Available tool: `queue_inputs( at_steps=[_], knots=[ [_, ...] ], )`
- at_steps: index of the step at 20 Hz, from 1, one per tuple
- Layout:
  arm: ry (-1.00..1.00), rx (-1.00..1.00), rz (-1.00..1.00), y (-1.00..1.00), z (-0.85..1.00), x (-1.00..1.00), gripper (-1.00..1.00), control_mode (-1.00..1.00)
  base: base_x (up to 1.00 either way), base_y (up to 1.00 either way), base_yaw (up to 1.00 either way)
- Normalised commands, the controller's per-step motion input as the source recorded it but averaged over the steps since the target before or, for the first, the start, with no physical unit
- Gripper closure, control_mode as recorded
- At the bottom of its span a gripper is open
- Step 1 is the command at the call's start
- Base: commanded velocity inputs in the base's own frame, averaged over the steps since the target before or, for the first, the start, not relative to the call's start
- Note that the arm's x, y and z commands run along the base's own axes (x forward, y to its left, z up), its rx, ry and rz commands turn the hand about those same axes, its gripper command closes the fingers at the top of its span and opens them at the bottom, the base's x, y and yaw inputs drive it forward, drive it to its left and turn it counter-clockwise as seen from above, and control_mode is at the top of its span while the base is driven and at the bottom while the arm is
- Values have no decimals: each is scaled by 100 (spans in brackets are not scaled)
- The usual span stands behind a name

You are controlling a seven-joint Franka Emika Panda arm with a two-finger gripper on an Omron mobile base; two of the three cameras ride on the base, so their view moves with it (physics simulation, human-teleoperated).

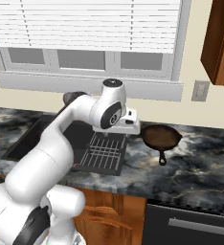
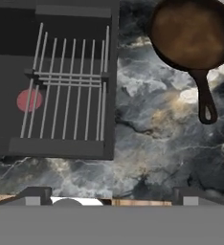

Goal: Pick the pan and sponge and place them into the sink. Then turn on the water.

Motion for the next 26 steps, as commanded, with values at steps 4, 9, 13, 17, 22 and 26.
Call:
queue_inputs(
  at_steps=[4,9,13,17,22,26],
  knots=[
    [1,0,0,-45,-24,4,-100,-100,0,0,0],
    [2,0,0,-40,-21,13,-100,-100,0,0,0],
    [7,0,0,-33,-29,22,-100,-100,0,0,0],
    [8,0,0,-29,-31,24,-100,-100,0,0,0],
    [4,0,0,-31,-17,19,-100,-100,0,0,0],
    [0,0,0,-35,-5,12,-100,-100,0,0,0]
  ],
)
